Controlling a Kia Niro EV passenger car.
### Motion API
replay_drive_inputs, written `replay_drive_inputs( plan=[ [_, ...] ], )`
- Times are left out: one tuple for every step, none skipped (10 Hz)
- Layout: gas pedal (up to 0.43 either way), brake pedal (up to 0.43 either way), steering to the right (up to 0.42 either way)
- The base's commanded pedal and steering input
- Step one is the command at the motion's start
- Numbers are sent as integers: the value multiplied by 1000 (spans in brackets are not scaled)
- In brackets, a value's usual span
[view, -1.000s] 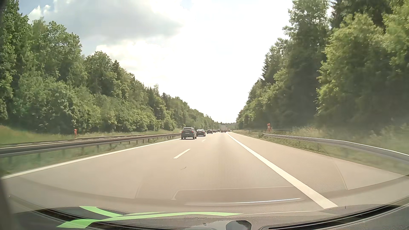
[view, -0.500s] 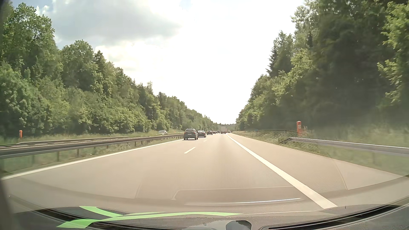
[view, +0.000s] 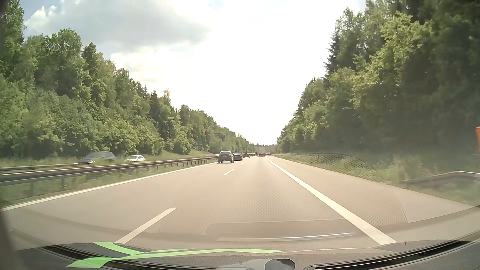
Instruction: Follow the waypoints while adhering to traffic rules and regulations
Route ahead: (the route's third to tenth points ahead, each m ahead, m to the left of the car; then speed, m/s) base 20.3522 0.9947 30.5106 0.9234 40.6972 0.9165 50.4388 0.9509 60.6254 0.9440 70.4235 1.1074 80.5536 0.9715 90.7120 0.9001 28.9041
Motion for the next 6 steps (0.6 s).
replay_drive_inputs(
  plan=[
    [287, 0, -2],
    [287, 0, -3],
    [287, 0, -3],
    [287, 0, -2],
    [287, 0, -2],
    [287, 0, -3]
  ],
)
